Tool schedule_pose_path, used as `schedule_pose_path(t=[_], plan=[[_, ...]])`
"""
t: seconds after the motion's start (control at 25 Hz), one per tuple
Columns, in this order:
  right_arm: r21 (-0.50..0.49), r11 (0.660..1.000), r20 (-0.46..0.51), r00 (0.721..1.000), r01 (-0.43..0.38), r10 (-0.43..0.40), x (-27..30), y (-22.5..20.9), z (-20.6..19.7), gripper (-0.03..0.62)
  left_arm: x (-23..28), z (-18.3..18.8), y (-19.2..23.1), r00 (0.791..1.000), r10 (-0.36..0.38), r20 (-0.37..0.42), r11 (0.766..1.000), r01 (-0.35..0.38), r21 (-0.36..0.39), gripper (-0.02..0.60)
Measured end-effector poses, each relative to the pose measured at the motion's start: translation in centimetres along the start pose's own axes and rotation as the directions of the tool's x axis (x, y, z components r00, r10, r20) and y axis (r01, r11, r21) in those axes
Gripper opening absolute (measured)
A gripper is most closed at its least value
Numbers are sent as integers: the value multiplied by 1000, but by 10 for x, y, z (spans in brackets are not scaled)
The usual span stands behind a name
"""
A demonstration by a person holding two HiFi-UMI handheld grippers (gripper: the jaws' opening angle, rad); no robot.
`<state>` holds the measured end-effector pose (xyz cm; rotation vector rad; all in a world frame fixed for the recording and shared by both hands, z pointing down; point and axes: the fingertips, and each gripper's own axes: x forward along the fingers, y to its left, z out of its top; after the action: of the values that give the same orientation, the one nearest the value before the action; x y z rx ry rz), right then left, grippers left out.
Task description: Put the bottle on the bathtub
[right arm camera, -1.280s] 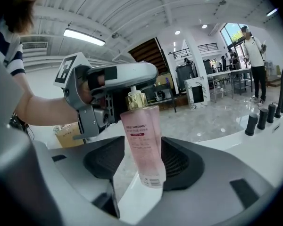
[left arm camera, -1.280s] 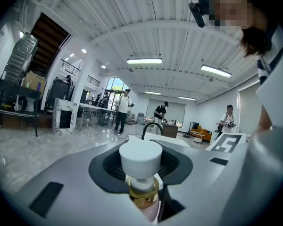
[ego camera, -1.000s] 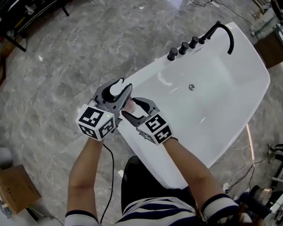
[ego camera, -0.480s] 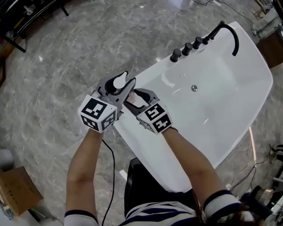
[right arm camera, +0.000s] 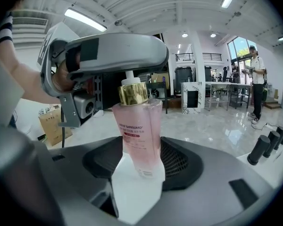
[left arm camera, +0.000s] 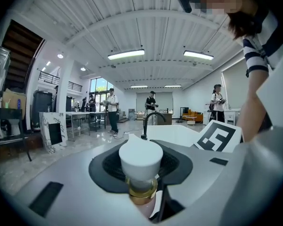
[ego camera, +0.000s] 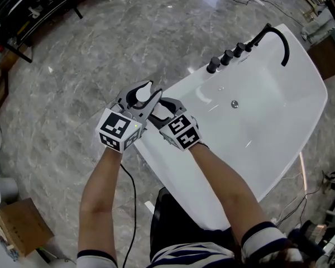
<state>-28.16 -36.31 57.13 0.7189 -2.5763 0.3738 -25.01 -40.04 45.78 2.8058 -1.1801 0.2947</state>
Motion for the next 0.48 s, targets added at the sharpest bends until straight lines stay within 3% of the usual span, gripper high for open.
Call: schedule_pose_path(t=[0.48], plan=[[9,1000,22,1000,19,-19,11,-12,-12,265,9,-11,4,998,-56,0,998,56,-3,140]])
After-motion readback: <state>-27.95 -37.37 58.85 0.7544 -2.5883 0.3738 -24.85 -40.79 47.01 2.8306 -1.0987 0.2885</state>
